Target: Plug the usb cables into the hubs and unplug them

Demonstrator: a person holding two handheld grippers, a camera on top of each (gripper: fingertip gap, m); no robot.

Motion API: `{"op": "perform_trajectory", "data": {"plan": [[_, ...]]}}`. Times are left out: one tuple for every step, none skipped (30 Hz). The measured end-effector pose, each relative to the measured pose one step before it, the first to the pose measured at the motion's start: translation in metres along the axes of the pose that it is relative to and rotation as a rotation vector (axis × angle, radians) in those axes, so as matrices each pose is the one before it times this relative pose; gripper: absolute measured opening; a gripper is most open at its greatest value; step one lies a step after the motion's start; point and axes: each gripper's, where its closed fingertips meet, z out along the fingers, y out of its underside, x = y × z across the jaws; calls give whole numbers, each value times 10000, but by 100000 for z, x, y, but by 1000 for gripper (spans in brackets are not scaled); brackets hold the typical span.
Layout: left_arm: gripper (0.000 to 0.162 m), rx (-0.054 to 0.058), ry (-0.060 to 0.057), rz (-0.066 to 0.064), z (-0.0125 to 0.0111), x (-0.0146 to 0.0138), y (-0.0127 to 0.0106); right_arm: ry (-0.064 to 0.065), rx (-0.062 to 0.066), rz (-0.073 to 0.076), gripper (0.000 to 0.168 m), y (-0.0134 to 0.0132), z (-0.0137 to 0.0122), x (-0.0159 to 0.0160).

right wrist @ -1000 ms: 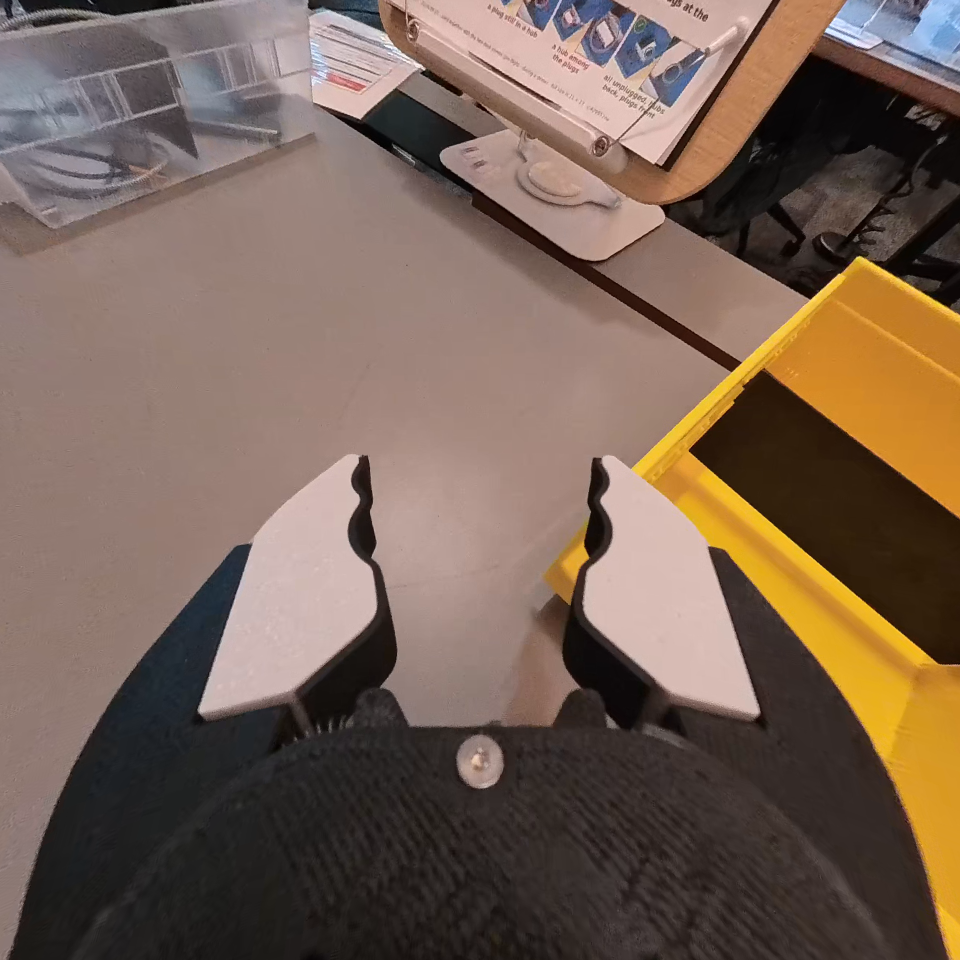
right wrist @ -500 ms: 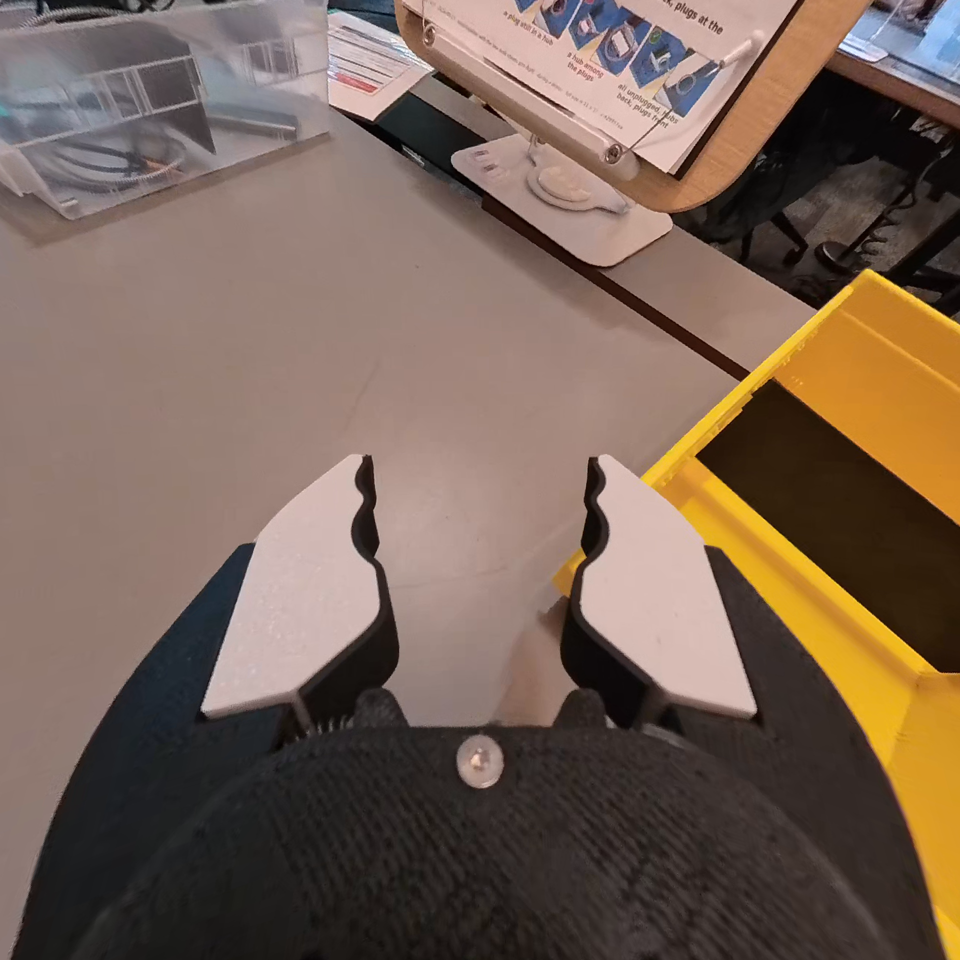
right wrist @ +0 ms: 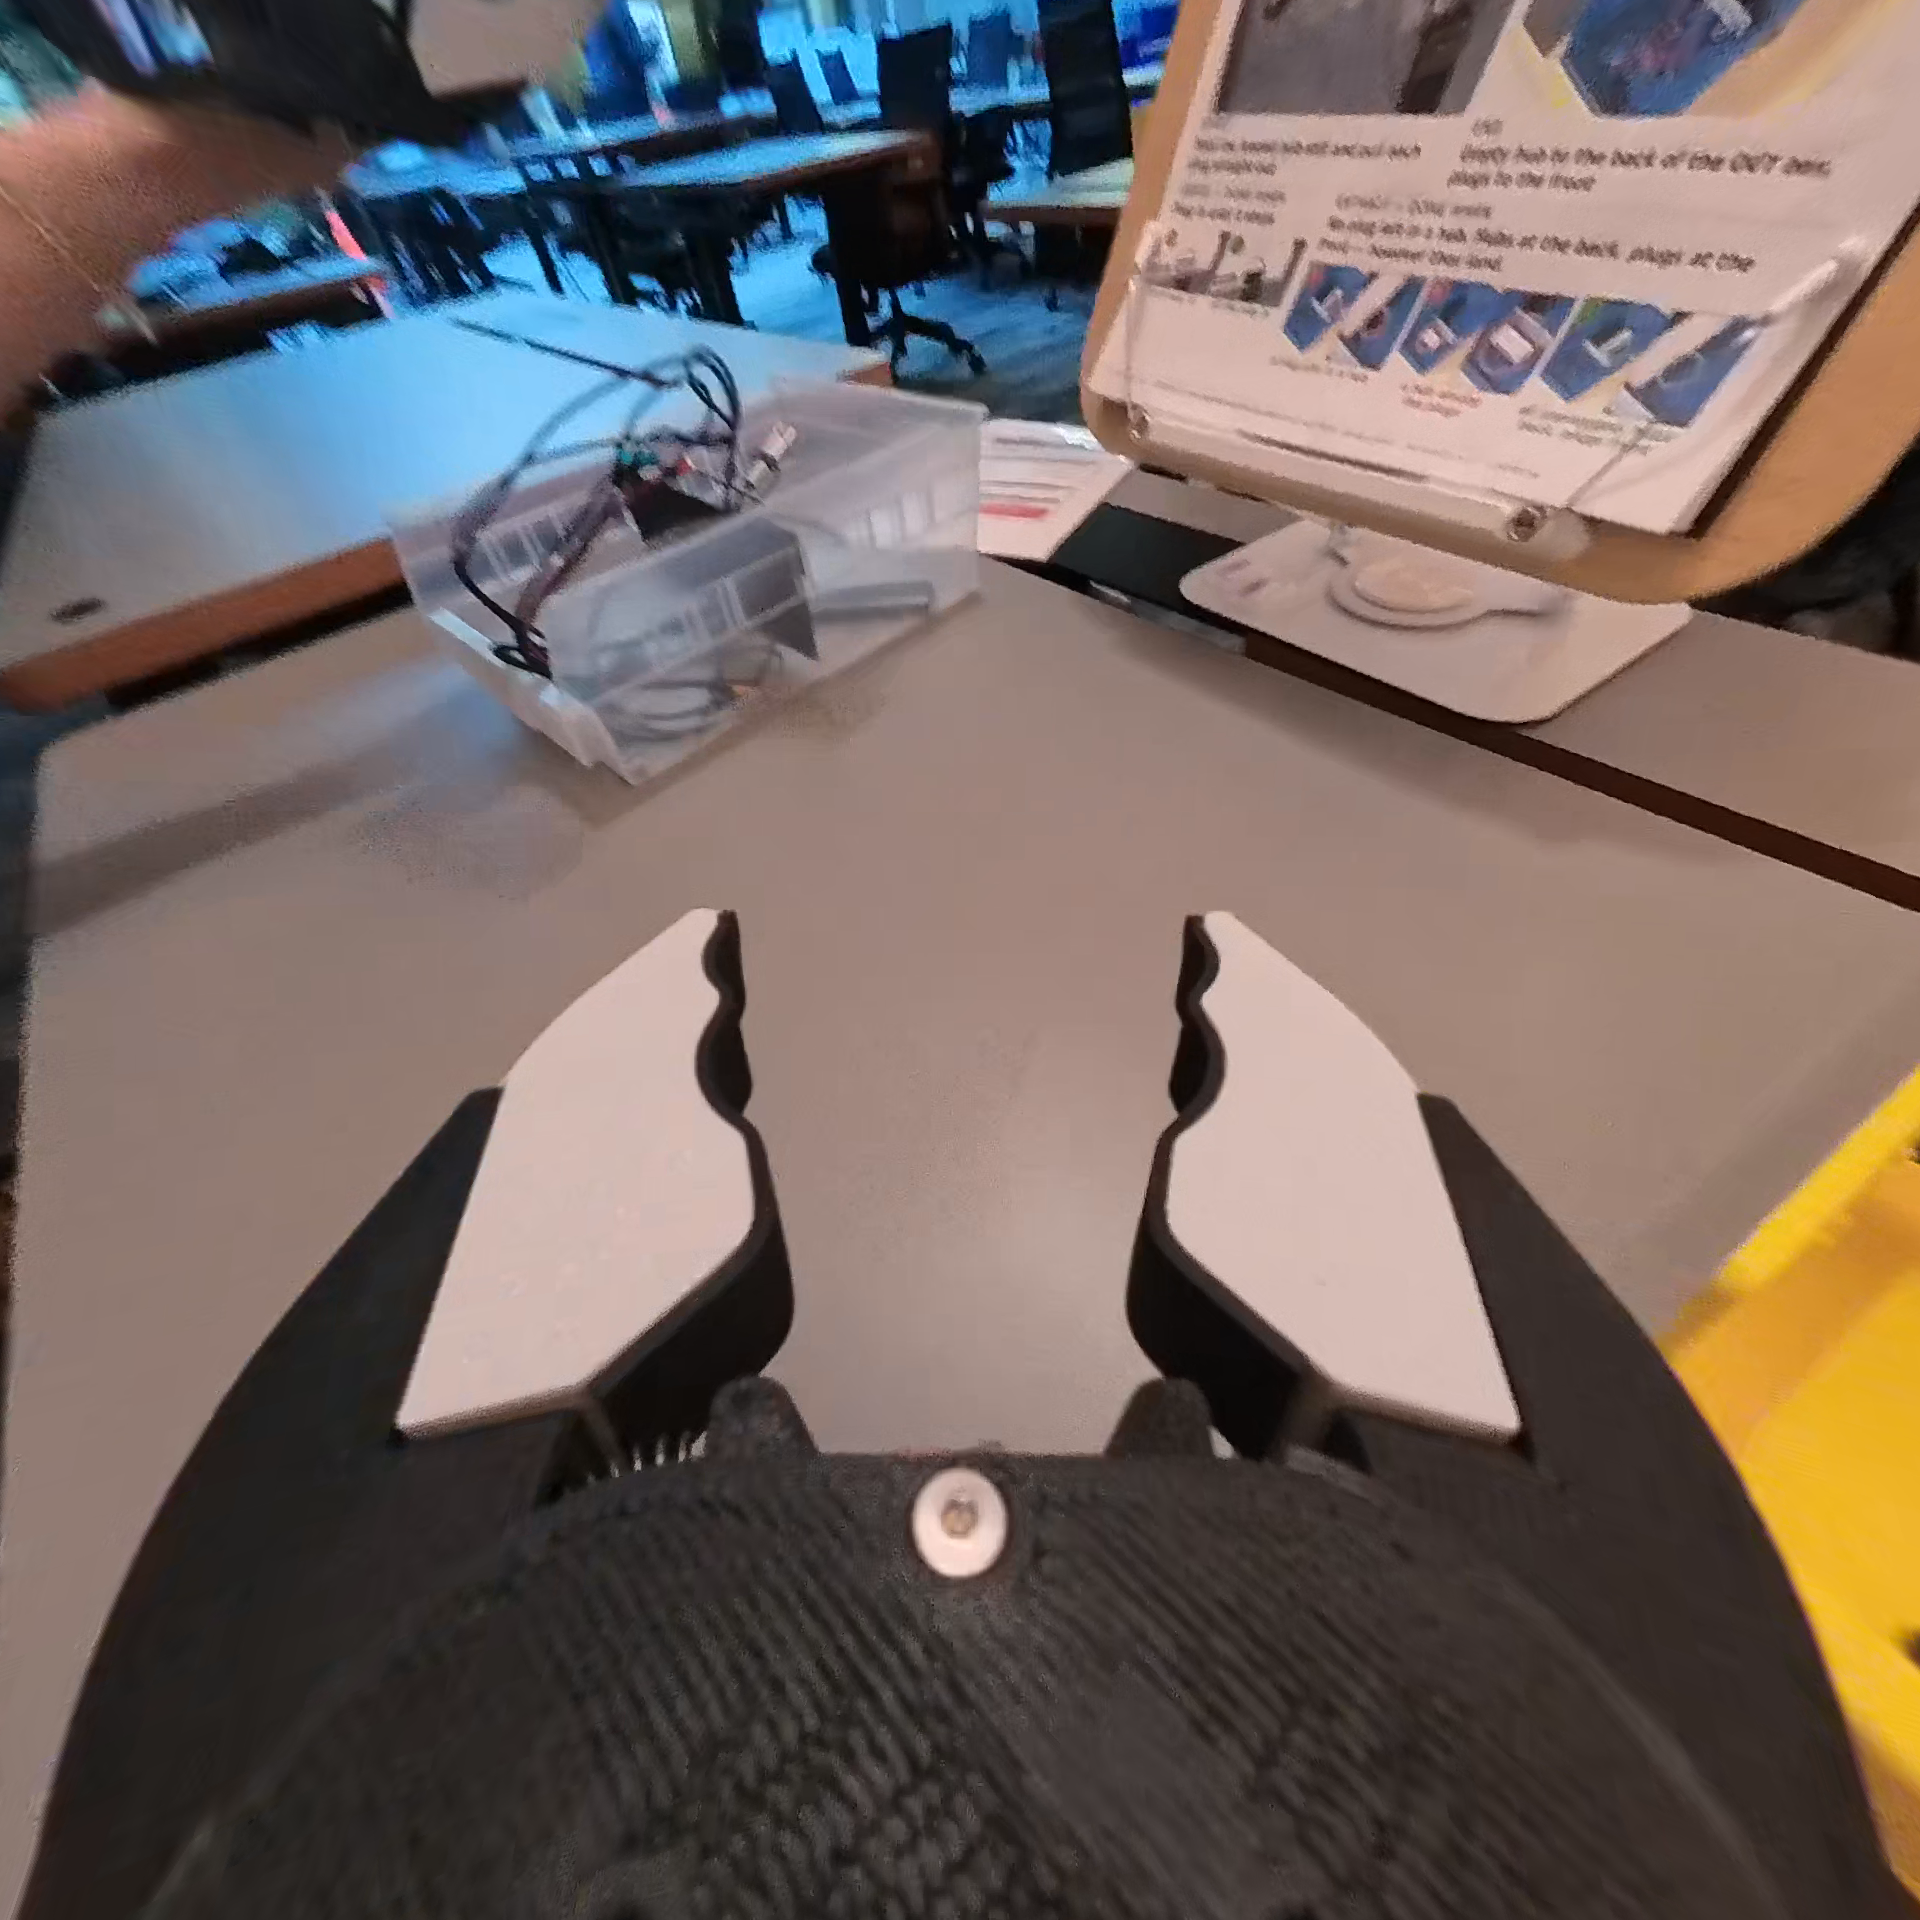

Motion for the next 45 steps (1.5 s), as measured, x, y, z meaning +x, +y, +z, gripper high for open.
{"op": "perform_trajectory", "data": {"plan": [[28, 425, -167, -160, -1290, -924, -1777, -345, 458, 346, 81, -853, 102, -935], [28, 456, -110, -55, -1304, -650, -2025, -217, 416, 275, 81, -830, 126, -833], [27, 485, -66, 79, -1296, -340, -2194, -108, 339, 112, 81, -708, 200, -774], [27, 444, -14, 176, -1211, -39, -2230, -3, 287, -60, 83, -618, 141, -753], [27, 407, 52, 228, -1127, 267, -2220, 118, 295, -204, 87, -611, 149, -619], [28, 406, 87, 248, -1037, 478, -2220, 276, 302, -336, 89, -658, 45, -435], [28, 397, 54, 254, -956, 564, -2174, 281, 257, -520, 91, -629, -47, -402], [28, 402, -14, 244, -876, 531, -2157, 201, 205, -638, 94, -633, -69, -457], [27, 377, -54, 269, -763, 446, -2062, 154, 196, -686, 97, -681, -134, -418], [28, 301, -76, 343, -646, 307, -1844, -53, 142, -677, 100, -518, -165, -594], [27, 277, -119, 387, -546, 124, -1665, -359, -28, -510, 101, -199, -102, -826], [27, 288, -131, 372, -445, -13, -1517, -425, -230, -251, 106, 139, -90, -705], [27, 273, -67, 333, -338, -75, -1337, -323, -339, -36, 108, 329, -200, -424], [27, 242, -12, 309, -256, -110, -1161, -127, -228, -3, 108, 193, -211, -112], [27, 208, 10, 311, -191, -161, -1048, -25, -30, -60, 109, -71, -181, -36], [27, 154, 33, 322, -158, -224, -928, 0, 56, -130, 107, -201, -105, -154], [27, 137, 43, 331, -117, -277, -871, 83, -67, -151, 104, 17, 61, -131], [27, 156, 9, 330, -114, -370, -844, -27, -229, -143, 105, 276, 243, -384], [27, 157, -43, 296, -114, -474, -810, -240, -262, -184, 105, 396, 396, -695], [27, 144, -61, 230, -83, -537, -724, -283, -357, -155, 103, 598, 401, -756], [27, 112, -49, 146, -27, -545, -618, -154, -410, -185, 102, 684, 430, -521], [27, 94, -57, 90, 7, -545, -549, 27, -229, -297, 100, 459, 345, -213], [27, 79, -85, 87, 40, -519, -485, 27, 10, -396, 86, 58, 148, -171], [28, -36, -69, 171, 80, -443, -265, 346, 137, -273, 79, -138, -57, 320], [27, -106, -91, 294, 99, -331, -55, 287, -15, -191, 78, 69, -34, 445], [28, -65, -85, 225, 94, -228, -46, 183, -127, -168, 77, 148, -15, 315], [28, -54, -86, 101, 101, -155, -11, 232, -52, -218, 77, 45, -36, 300], [28, -73, -99, 96, 124, -131, 23, 252, 53, -169, 76, -29, -32, 370], [29, -128, -16, 9, 180, -53, 85, 287, 127, -102, 76, -56, -6, 405], [31, -160, 106, -284, 212, 29, 128, 337, 92, -160, 75, 7, 43, 386], [37, -166, 162, -641, 231, 11, 213, 309, 31, -134, 75, 84, 44, 319], [48, -223, 89, -898, 206, -152, 387, 205, -14, 32, 75, 103, 46, 242], [57, -314, 39, -1025, 129, -258, 606, 75, 10, 169, 75, 35, 16, 182], [63, -346, 43, -1142, 18, -238, 763, 92, 135, 169, 75, -107, -25, 264], [68, -271, 82, -1379, -121, -163, 754, 190, 87, 105, 74, -38, -10, 408], [74, -145, 212, -1692, -240, 58, 699, 196, -18, 42, 74, 75, 35, 438], [78, -47, 371, -2024, -276, 330, 648, 165, 13, 59, 73, 44, 4, 397], [83, 72, 592, -2378, -274, 649, 509, 137, 169, 73, 73, -157, -8, 345], [88, 245, 808, -2653, -193, 903, 271, 55, 30, 16, 72, 0, 42, 162], [88, 320, 765, -2731, -67, 751, 244, -16, -263, -122, 72, 496, 165, -22], [86, 290, 634, -2628, 130, 440, 465, -23, -126, -167, 72, 379, 250, -216], [80, 61, 543, -2457, 393, 72, 1064, -25, 94, 51, 72, 200, 240, -355], [85, -284, 380, -2305, 601, -618, 1777, -121, 57, 247, 72, 186, 249, -493], [86, -252, 474, -2223, 646, -943, 1679, -115, -21, 129, 72, 212, 225, -467], [78, 125, 1104, -2039, 490, -255, 882, -79, -34, -160, 72, 118, 128, -435]]}}
